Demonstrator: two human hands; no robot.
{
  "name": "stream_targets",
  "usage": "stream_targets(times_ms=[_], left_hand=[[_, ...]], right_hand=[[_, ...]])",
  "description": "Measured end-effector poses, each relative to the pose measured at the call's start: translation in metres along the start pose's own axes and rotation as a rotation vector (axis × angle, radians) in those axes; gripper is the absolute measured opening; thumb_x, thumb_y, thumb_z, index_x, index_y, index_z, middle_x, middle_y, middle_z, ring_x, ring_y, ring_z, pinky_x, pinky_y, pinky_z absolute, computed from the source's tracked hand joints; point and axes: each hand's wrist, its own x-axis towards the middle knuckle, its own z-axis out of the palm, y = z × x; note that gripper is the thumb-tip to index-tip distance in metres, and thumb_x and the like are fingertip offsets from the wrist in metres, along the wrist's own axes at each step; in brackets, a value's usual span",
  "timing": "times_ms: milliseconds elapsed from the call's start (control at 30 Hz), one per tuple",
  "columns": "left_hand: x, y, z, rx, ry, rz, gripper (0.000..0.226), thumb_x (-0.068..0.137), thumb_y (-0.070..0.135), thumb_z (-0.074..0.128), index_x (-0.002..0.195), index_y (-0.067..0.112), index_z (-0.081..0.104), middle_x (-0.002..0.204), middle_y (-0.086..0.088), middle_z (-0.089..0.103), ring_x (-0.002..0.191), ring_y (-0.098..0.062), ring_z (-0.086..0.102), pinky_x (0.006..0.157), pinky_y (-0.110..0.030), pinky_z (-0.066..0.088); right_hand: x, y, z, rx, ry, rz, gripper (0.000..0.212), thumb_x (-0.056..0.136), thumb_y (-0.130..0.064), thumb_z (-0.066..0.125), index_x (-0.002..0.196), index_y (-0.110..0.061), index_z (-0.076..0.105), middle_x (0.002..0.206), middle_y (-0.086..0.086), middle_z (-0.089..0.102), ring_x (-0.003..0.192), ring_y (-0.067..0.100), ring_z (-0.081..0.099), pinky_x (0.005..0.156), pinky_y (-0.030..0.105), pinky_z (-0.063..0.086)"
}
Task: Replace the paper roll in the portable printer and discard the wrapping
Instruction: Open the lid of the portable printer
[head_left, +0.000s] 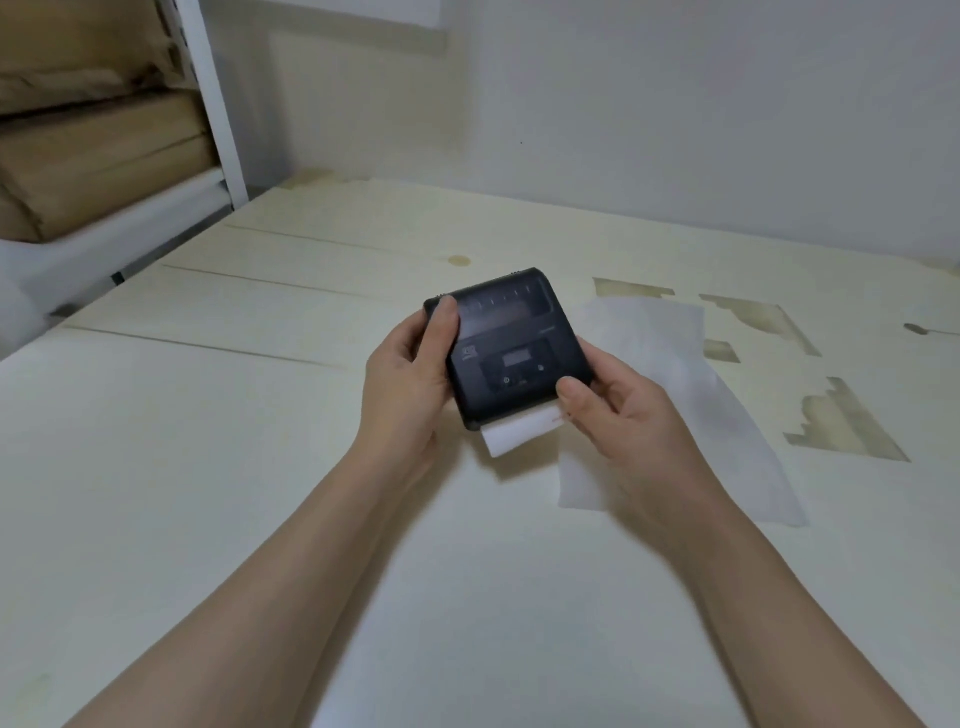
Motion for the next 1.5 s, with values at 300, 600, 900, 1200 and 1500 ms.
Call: stream_targets(times_ms=[300,600,900,1200,1500], left_hand=[[-0.004,0.002,0.001,-0.054,0.063,-0.045,0.046,0.094,0.043,0.06,0.107,0.0,0.069,0.115,-0.022,0.072,0.097,-0.03,0.072,0.089,-0.046,0.057],[-0.01,0.008,0.001,-0.003,0.079,-0.04,0.042,0.095,0.043,0.058,0.106,0.004,0.071,0.107,-0.016,0.075,0.085,-0.019,0.07,0.078,-0.034,0.056],[-0.001,0.004,-0.014,0.372,0.112,-0.033,0.046,0.085,0.051,0.067,0.117,0.017,0.064,0.102,0.007,0.073,0.083,0.002,0.067,0.068,-0.014,0.045],[0.003,0.018,-0.031,0.606,-0.21,-0.047,0.093,0.077,0.05,0.076,0.153,0.028,0.027,0.153,0.011,0.039,0.136,-0.008,0.042,0.11,-0.032,0.037],[-0.002,0.031,-0.049,0.701,-0.594,-0.103,0.123,0.069,0.014,0.089,0.157,0.038,0.006,0.15,0.024,0.03,0.139,0.002,0.036,0.109,-0.023,0.038]], right_hand=[[-0.006,-0.006,0.006,0.069,0.108,-0.054,0.04,0.094,-0.009,0.057,0.133,-0.016,0.056,0.124,-0.006,0.069,0.113,0.001,0.063,0.091,0.013,0.048],[-0.011,-0.009,0.007,0.013,0.138,-0.019,0.039,0.092,-0.012,0.061,0.13,-0.019,0.06,0.115,-0.006,0.071,0.092,-0.008,0.066,0.072,0.005,0.046],[-0.006,0.005,0.002,-0.634,0.093,0.03,0.019,0.082,-0.036,0.068,0.098,-0.031,0.075,0.097,-0.007,0.07,0.101,0.016,0.045,0.083,0.016,0.036],[-0.011,0.0,0.007,-0.731,0.147,0.055,0.035,0.079,-0.045,0.07,0.113,-0.036,0.07,0.086,-0.022,0.057,0.105,0.012,0.046,0.076,0.025,0.034],[-0.011,-0.002,0.007,-0.715,0.233,0.037,0.035,0.075,-0.047,0.074,0.107,-0.032,0.074,0.081,-0.025,0.044,0.1,0.01,0.051,0.08,0.026,0.042]])
